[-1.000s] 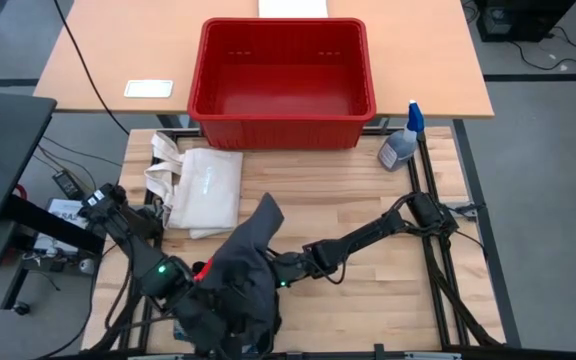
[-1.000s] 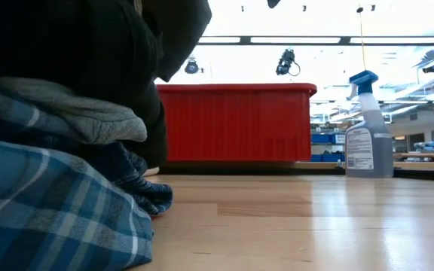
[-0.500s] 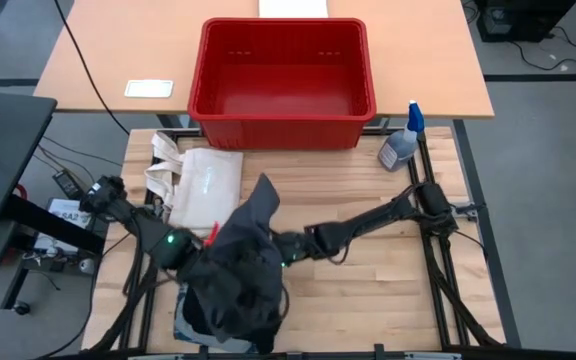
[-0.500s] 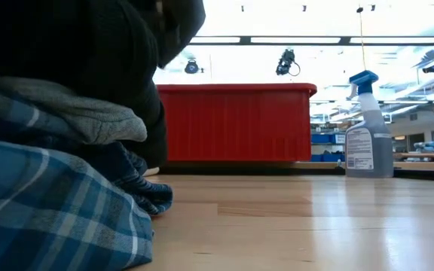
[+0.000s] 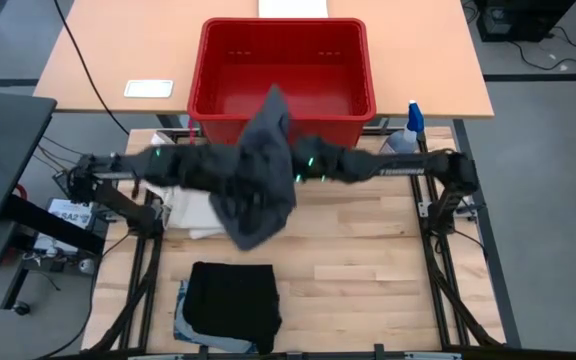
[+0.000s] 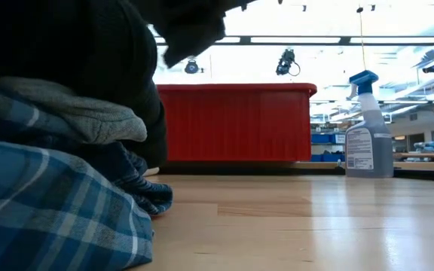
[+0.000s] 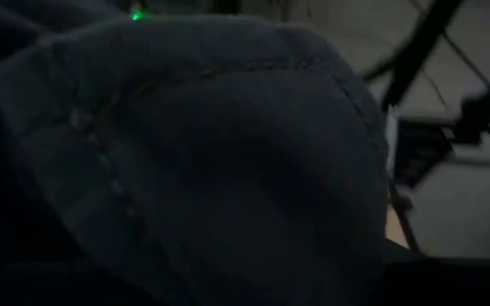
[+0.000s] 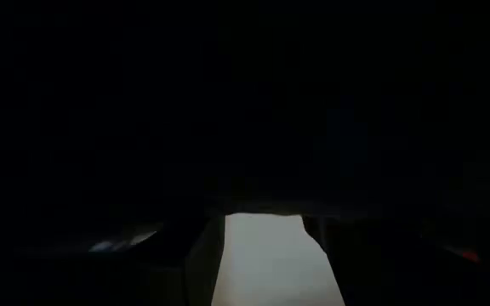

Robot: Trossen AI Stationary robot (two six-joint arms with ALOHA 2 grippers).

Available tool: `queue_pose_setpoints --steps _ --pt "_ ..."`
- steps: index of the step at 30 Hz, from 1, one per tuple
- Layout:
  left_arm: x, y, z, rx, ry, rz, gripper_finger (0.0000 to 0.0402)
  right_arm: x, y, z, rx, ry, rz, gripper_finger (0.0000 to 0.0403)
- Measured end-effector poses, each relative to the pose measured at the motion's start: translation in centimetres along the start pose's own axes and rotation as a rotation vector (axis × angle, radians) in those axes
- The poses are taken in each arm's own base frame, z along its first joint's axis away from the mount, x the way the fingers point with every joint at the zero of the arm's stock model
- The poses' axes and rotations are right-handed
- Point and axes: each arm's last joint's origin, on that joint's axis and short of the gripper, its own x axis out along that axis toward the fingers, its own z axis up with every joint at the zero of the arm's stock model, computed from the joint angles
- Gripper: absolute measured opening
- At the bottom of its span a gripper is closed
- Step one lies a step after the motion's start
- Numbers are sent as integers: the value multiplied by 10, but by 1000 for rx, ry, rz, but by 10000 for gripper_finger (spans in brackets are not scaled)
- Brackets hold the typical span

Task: Sort clothes
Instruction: Put the stacked clothes into the red bin

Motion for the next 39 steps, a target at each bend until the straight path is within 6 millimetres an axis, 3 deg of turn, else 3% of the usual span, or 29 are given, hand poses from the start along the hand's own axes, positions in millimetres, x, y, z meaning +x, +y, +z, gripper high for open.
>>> queue_pose_setpoints --steps 4,9,17,22,28,33,39 --pt "-4 48 12 12 -80 4 105 -14 -39 18 -23 -54 -64 198" --pt "3 117 16 21 -135 14 105 -23 -104 25 21 -101 -129 198" --pt "6 234 10 73 -284 42 105 -34 -208 29 110 -224 -258 198" --pt "20 285 -1 64 -369 -15 105 -26 -256 35 140 -239 -237 193" --pt "22 311 -10 73 -392 16 105 -8 -293 36 200 -176 -202 185" --pt "12 316 -8 53 -418 21 105 -11 -295 48 144 -195 -186 174" --pt "13 307 -2 84 -438 -29 105 -21 -286 59 63 -195 -133 172"
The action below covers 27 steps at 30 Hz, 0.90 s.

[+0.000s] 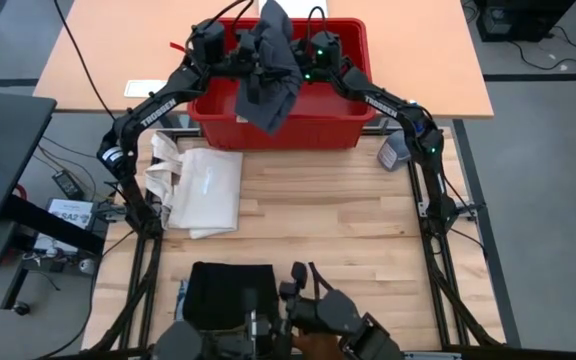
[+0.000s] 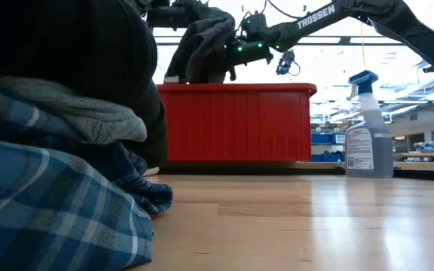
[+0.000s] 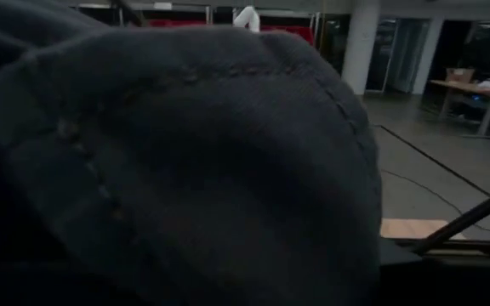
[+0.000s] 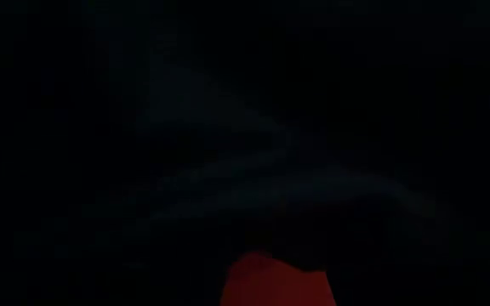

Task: Sort clothes
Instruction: Put the stacked clothes into the red bin

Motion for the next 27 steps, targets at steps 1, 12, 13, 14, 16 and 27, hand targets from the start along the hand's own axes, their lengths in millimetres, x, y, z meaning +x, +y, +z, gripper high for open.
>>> queue_pose_setpoints --steps 1,12,13,14,16,27 --pt "1 -1 2 -3 -5 -3 105 -1 1 0 10 9 17 172" --pt "7 -14 21 -23 -31 -7 105 -3 5 0 95 53 204 171" --pt "7 -14 21 -34 -28 -7 105 -3 5 0 96 52 212 171" --pt "7 -14 20 -43 -25 -7 105 -3 5 0 94 50 214 171" --pt "9 -17 20 -45 -22 -10 105 -3 5 0 91 50 223 171" --pt "19 -29 21 -43 -21 -48 105 -4 8 -1 149 91 356 171"
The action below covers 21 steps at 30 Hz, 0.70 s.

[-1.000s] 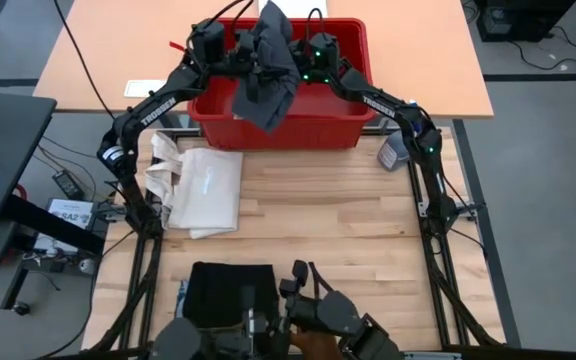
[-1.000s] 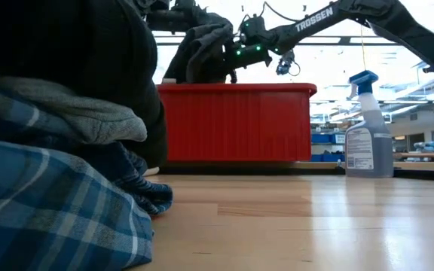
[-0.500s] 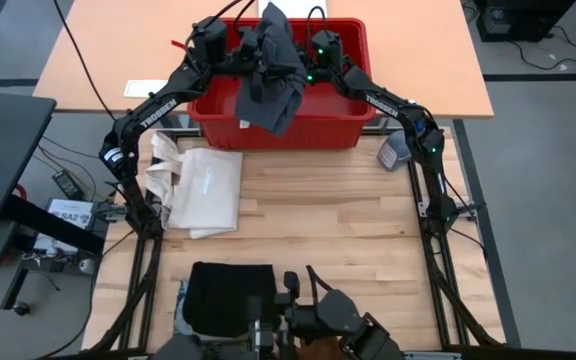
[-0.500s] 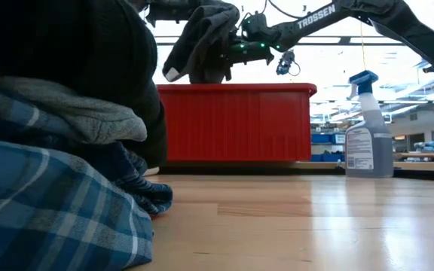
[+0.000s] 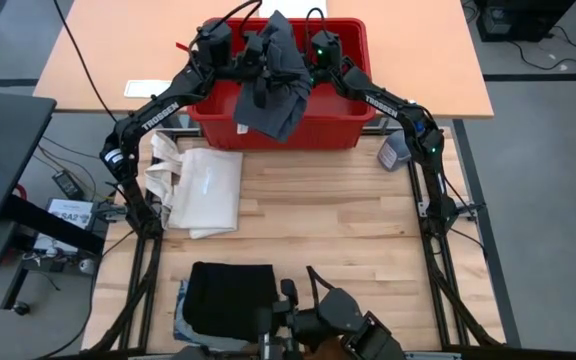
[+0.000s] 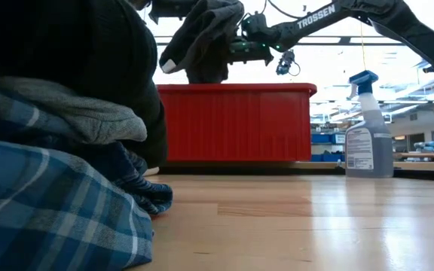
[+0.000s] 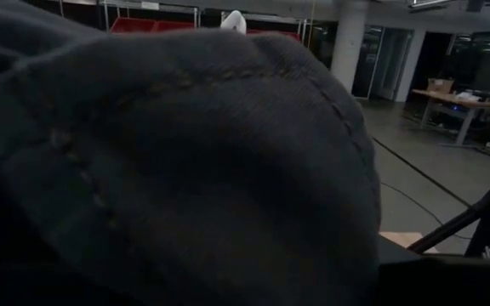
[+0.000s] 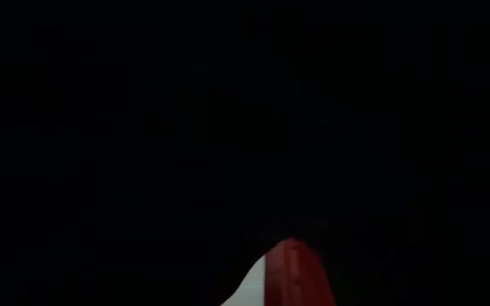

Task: Sort clothes
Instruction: Put the stacked clothes into the red bin

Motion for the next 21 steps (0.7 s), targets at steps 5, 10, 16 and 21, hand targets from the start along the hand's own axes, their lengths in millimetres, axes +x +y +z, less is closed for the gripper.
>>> queue_pose_setpoints --steps 5,10,16,21 --pt "1 -1 0 -12 -1 -6 105 -5 3 1 56 29 44 171" --pt "5 -9 3 -33 -8 -33 105 -15 22 11 21 59 19 171" --pt "8 -40 23 -16 115 -14 105 -16 50 6 40 174 46 171" --pt "-4 -72 43 -13 263 -1 105 6 80 5 -19 176 109 171"
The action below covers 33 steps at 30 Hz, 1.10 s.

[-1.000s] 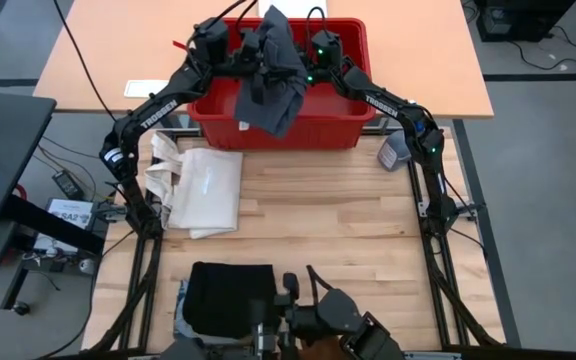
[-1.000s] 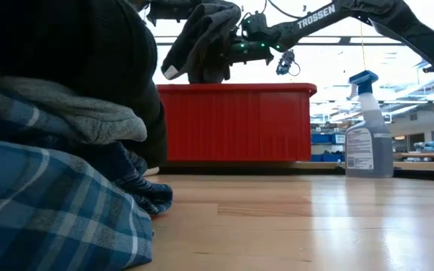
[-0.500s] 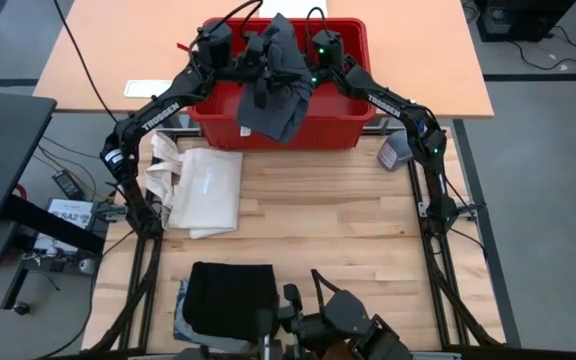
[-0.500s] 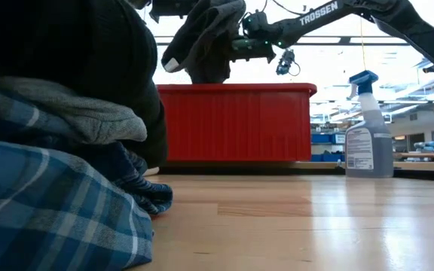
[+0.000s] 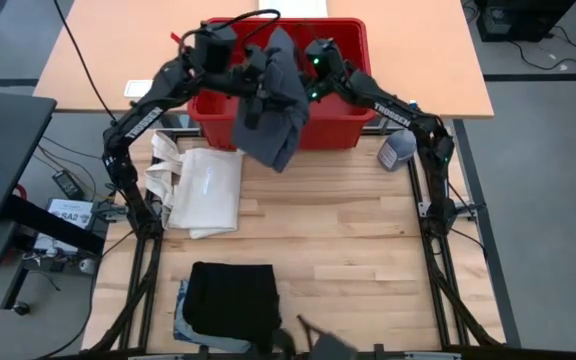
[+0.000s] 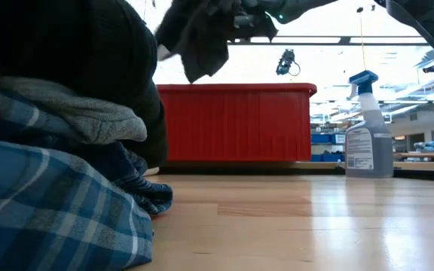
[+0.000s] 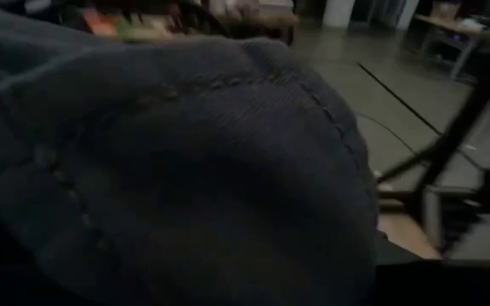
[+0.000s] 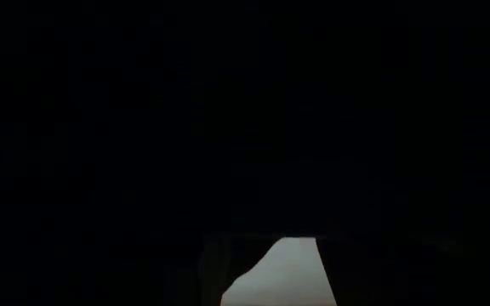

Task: Sort clothes
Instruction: Put the stacked clothes into the red bin

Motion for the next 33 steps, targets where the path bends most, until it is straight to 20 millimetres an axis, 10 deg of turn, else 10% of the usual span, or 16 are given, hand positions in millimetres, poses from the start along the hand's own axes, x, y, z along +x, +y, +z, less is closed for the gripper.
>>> queue_pose_setpoints --steps 22,33 --pt "-63 -166 -10 -132 539 -58 105 132 165 -47 -125 160 69 171" --pt "-94 -271 -19 -20 590 -181 105 220 258 -107 -91 -10 -28 171"
